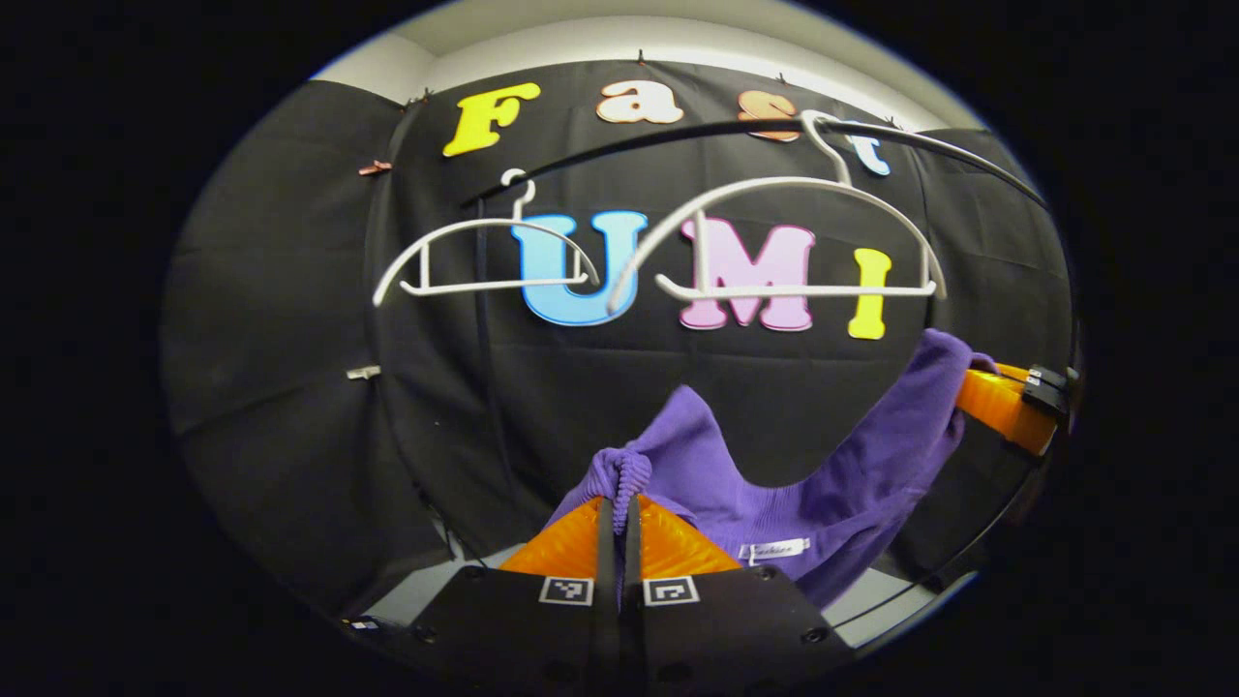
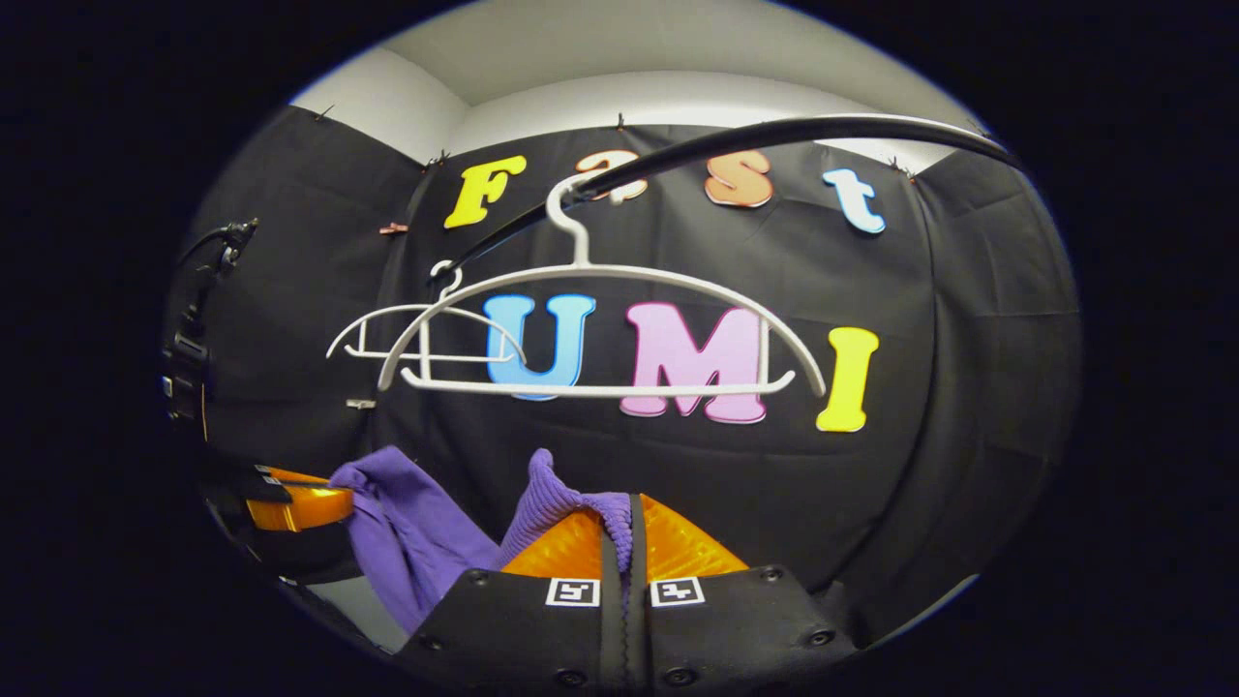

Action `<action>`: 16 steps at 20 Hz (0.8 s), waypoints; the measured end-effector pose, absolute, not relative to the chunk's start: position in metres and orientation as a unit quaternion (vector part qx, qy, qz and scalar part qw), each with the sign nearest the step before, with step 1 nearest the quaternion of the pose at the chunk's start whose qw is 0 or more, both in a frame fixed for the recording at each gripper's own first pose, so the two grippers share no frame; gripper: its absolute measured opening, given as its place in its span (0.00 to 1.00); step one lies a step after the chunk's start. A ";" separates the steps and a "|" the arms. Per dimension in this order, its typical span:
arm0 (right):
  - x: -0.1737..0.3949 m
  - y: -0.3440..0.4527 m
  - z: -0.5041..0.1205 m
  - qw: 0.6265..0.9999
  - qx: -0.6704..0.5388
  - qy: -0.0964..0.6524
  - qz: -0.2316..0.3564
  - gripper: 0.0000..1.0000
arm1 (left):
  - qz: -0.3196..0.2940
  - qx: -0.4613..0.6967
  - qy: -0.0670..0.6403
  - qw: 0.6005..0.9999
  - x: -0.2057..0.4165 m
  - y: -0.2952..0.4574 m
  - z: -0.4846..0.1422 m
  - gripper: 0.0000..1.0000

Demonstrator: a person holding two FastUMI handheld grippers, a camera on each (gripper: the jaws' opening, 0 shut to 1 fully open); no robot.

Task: Grasp the clothes on the hanger with both hands and then place them into the laundry hamper below.

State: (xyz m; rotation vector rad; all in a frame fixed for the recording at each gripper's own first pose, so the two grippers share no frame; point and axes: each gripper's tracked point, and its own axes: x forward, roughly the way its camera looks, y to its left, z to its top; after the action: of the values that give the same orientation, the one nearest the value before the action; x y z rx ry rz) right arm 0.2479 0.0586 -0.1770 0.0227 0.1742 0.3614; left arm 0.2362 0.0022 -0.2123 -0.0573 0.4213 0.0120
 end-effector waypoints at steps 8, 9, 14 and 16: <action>0.237 0.059 -0.187 0.971 0.033 0.133 0.195 0.04 | -0.078 -0.062 0.216 0.971 0.227 -0.069 -0.202 0.05; 0.234 0.056 -0.198 0.970 0.033 0.147 0.193 0.04 | -0.082 -0.064 0.225 0.969 0.225 -0.073 -0.209 0.05; 0.220 0.053 -0.279 0.953 0.029 0.231 0.194 0.05 | -0.086 -0.077 0.290 0.950 0.217 -0.090 -0.279 0.05; 0.208 0.052 -0.319 0.940 0.016 0.276 0.199 0.05 | -0.081 -0.093 0.326 0.937 0.212 -0.094 -0.314 0.05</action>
State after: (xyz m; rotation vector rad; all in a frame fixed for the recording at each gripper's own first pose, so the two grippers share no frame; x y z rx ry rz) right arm 0.2078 0.0516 -0.3188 0.0333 0.5628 0.4066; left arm 0.2116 -0.0936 -0.3145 -0.1903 0.6654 -0.1659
